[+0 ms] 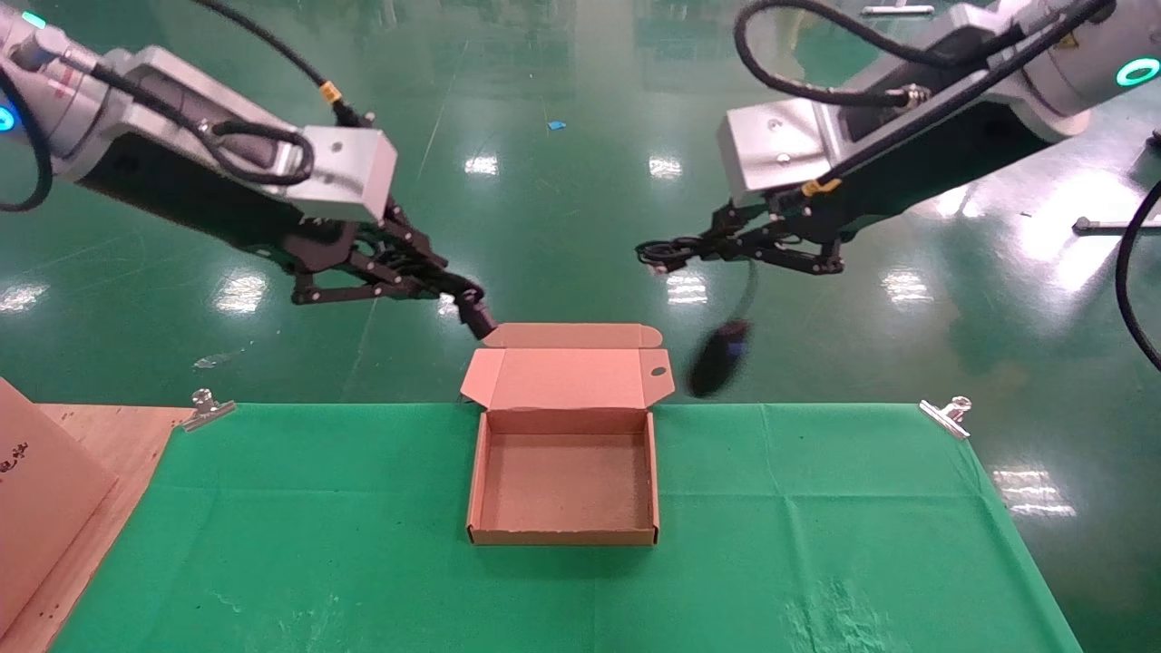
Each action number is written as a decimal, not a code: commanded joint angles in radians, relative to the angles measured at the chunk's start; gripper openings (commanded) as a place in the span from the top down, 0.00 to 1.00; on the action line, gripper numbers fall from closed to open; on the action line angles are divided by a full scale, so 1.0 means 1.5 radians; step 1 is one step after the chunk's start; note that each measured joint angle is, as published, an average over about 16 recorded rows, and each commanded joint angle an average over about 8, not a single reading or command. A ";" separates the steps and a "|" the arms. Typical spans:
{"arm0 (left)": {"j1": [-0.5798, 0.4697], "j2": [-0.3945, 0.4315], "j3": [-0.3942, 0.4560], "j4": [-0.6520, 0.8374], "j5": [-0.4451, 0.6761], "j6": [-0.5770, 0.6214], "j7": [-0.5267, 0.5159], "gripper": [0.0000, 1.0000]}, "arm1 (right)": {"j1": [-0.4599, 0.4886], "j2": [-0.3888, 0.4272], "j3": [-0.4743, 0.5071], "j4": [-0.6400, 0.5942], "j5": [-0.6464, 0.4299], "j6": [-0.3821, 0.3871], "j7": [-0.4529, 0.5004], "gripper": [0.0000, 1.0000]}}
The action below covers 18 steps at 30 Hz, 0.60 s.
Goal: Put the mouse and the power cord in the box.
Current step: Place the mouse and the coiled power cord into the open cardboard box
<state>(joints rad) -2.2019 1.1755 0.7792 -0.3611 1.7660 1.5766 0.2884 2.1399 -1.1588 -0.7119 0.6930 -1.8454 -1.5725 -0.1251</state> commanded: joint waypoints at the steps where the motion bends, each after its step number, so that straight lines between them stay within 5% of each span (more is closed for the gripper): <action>1: -0.005 0.000 0.001 -0.019 -0.006 0.005 -0.017 1.00 | -0.003 0.005 -0.002 0.051 0.008 -0.007 0.038 1.00; 9: 0.034 -0.003 0.038 -0.167 0.009 -0.035 -0.076 1.00 | -0.033 0.047 -0.034 0.221 0.051 -0.002 0.164 1.00; 18: 0.185 0.007 0.066 -0.359 0.112 -0.222 -0.246 1.00 | -0.067 0.087 -0.062 0.292 0.071 0.008 0.216 1.00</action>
<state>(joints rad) -1.9218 1.1952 0.8738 -0.8717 1.9371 1.2375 -0.0894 2.0350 -1.0277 -0.8029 1.1218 -1.7410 -1.5596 0.1896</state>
